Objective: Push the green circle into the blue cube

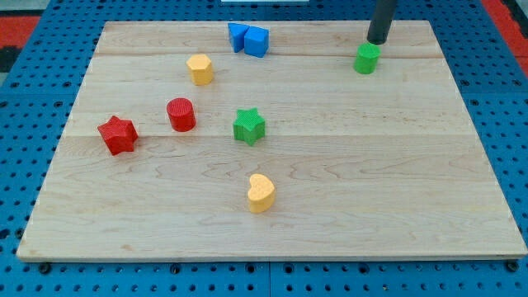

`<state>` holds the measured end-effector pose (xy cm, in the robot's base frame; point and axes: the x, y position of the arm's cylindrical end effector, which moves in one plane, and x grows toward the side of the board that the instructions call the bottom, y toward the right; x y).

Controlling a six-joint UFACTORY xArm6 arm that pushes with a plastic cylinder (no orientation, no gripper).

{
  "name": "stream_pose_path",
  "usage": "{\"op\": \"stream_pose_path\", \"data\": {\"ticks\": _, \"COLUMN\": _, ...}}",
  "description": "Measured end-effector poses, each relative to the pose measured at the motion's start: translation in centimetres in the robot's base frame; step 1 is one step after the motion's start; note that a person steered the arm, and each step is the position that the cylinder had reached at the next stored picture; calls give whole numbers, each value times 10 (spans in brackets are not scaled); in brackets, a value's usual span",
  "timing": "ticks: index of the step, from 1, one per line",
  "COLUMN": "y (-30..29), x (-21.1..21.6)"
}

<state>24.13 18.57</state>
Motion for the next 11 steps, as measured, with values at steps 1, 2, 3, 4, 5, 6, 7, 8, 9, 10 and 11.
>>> {"op": "stream_pose_path", "data": {"ticks": 1, "y": 11, "x": 15}}
{"op": "stream_pose_path", "data": {"ticks": 2, "y": 26, "x": 65}}
{"op": "stream_pose_path", "data": {"ticks": 3, "y": -46, "x": 60}}
{"op": "stream_pose_path", "data": {"ticks": 4, "y": -86, "x": 15}}
{"op": "stream_pose_path", "data": {"ticks": 5, "y": -89, "x": 9}}
{"op": "stream_pose_path", "data": {"ticks": 6, "y": -89, "x": 8}}
{"op": "stream_pose_path", "data": {"ticks": 7, "y": -99, "x": -5}}
{"op": "stream_pose_path", "data": {"ticks": 8, "y": -124, "x": -6}}
{"op": "stream_pose_path", "data": {"ticks": 9, "y": -148, "x": -3}}
{"op": "stream_pose_path", "data": {"ticks": 10, "y": -160, "x": -21}}
{"op": "stream_pose_path", "data": {"ticks": 11, "y": -150, "x": -28}}
